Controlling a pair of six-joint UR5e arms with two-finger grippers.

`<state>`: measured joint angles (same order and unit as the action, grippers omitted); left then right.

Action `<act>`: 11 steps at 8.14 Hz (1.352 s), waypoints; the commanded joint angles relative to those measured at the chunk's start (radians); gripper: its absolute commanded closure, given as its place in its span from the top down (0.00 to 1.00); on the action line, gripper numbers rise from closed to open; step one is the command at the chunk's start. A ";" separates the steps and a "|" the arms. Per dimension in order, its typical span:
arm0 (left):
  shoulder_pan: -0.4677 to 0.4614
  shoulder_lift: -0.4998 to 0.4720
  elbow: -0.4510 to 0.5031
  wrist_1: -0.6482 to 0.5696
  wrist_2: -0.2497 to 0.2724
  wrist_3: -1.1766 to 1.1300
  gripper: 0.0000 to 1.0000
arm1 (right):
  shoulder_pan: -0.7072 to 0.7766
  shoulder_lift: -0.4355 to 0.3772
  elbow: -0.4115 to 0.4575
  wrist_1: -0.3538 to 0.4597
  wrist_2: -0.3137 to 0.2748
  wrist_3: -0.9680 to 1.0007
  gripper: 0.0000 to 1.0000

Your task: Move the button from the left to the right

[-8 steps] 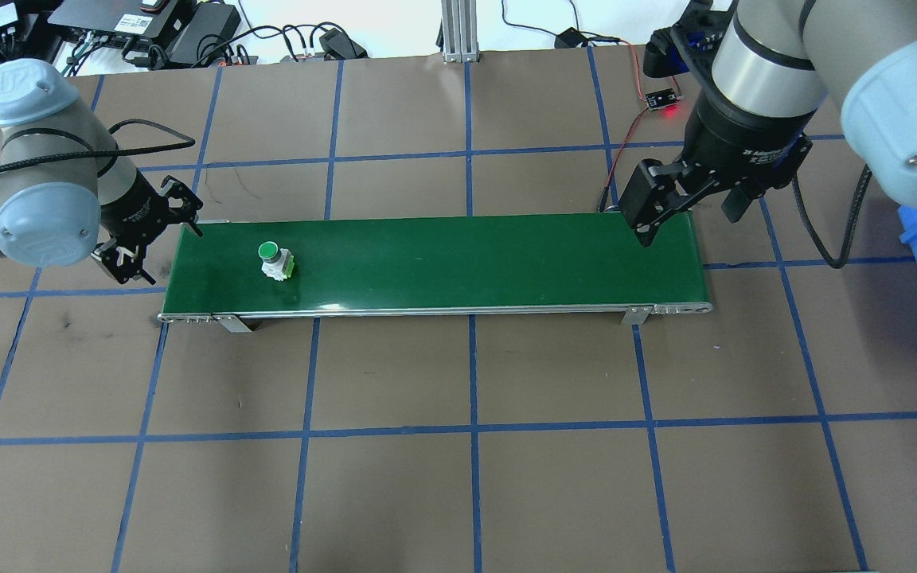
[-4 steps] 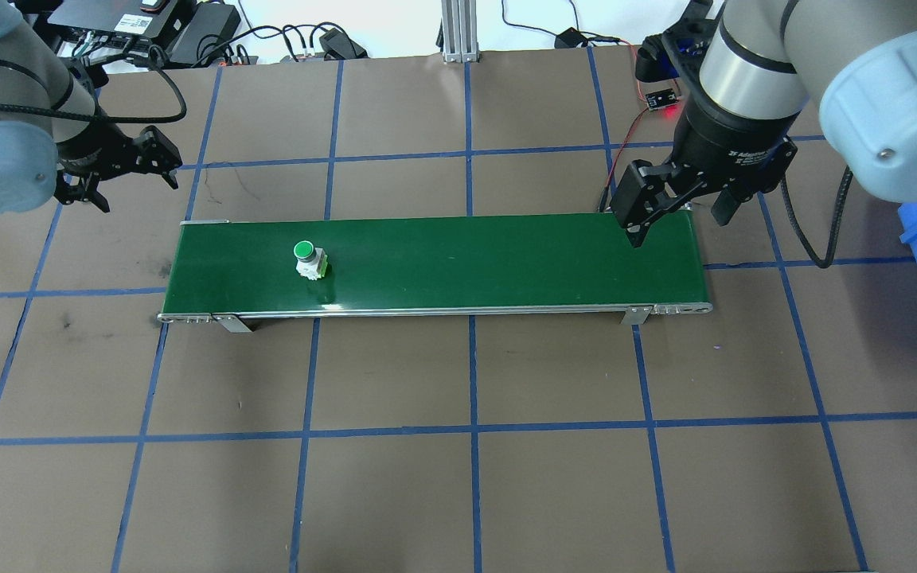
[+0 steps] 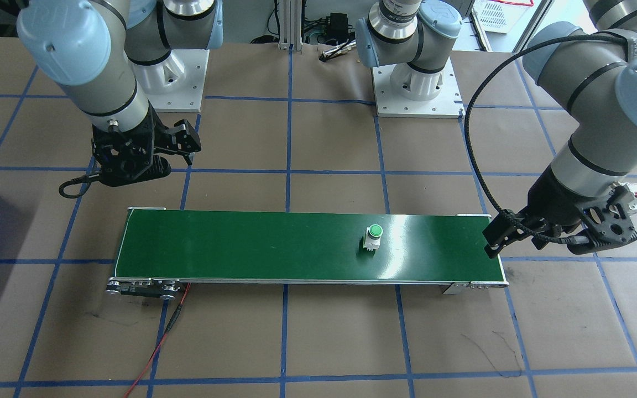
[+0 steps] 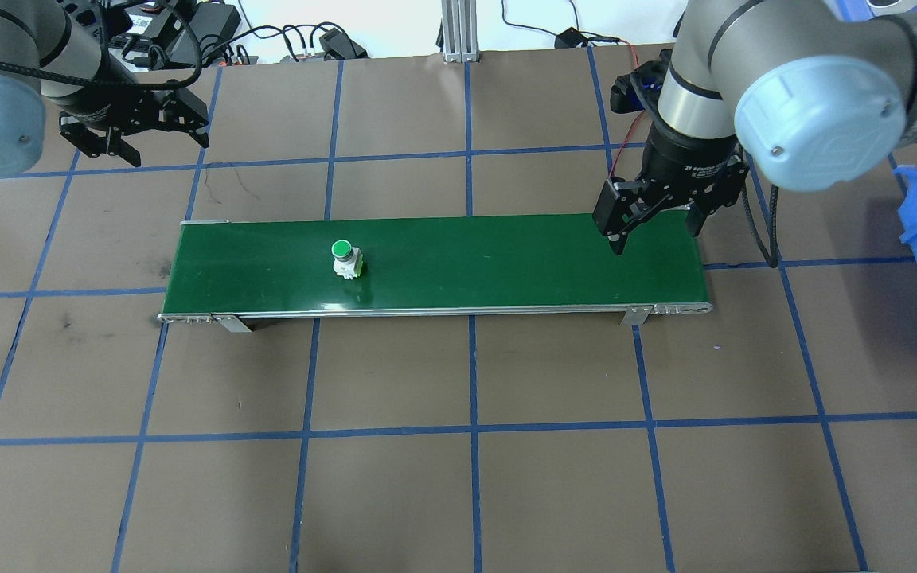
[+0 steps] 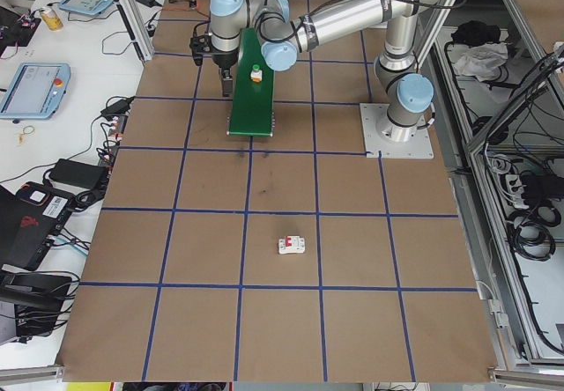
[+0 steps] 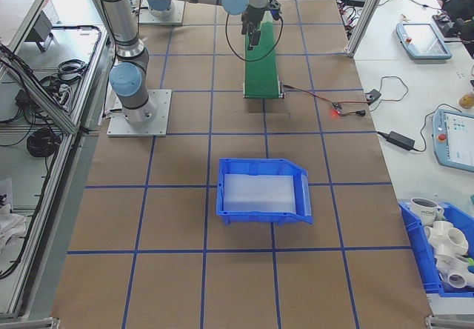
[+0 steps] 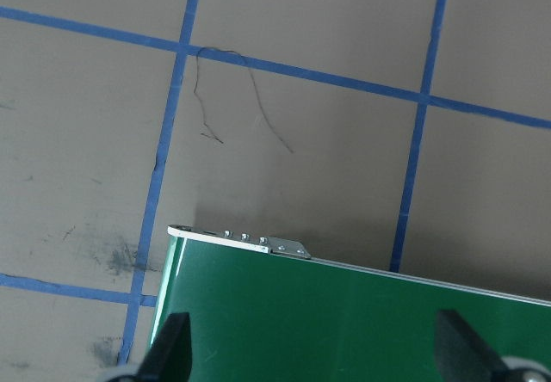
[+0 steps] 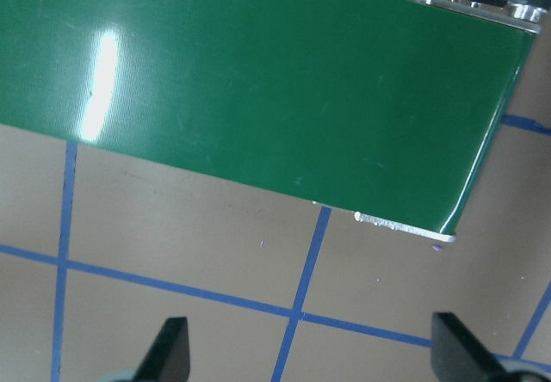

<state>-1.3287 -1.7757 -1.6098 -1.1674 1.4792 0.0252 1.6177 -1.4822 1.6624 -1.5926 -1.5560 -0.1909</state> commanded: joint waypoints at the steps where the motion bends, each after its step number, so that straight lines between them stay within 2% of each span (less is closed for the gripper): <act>1: 0.003 0.053 -0.002 -0.029 -0.011 0.019 1.00 | -0.001 0.088 0.062 -0.148 0.003 0.047 1.00; 3: 0.006 0.059 0.010 -0.174 -0.019 0.018 1.00 | -0.001 0.175 0.065 -0.248 0.014 0.080 1.00; 4: -0.009 0.077 0.010 -0.191 -0.014 0.018 1.00 | -0.001 0.177 0.065 -0.251 0.014 0.105 1.00; 7: -0.087 0.204 0.013 -0.401 -0.016 0.007 1.00 | -0.001 0.189 0.065 -0.257 0.019 0.234 1.00; 8: -0.145 0.226 0.016 -0.464 -0.011 0.007 1.00 | -0.001 0.188 0.063 -0.260 0.052 0.243 1.00; 9: -0.189 0.229 0.025 -0.472 -0.011 -0.001 1.00 | 0.001 0.188 0.063 -0.285 0.082 0.269 1.00; 11: -0.249 0.216 0.042 -0.472 -0.020 -0.056 1.00 | 0.001 0.184 0.063 -0.318 0.085 0.359 1.00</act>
<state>-1.5188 -1.5587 -1.5817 -1.6290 1.4655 0.0034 1.6174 -1.2956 1.7259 -1.8756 -1.4830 0.0890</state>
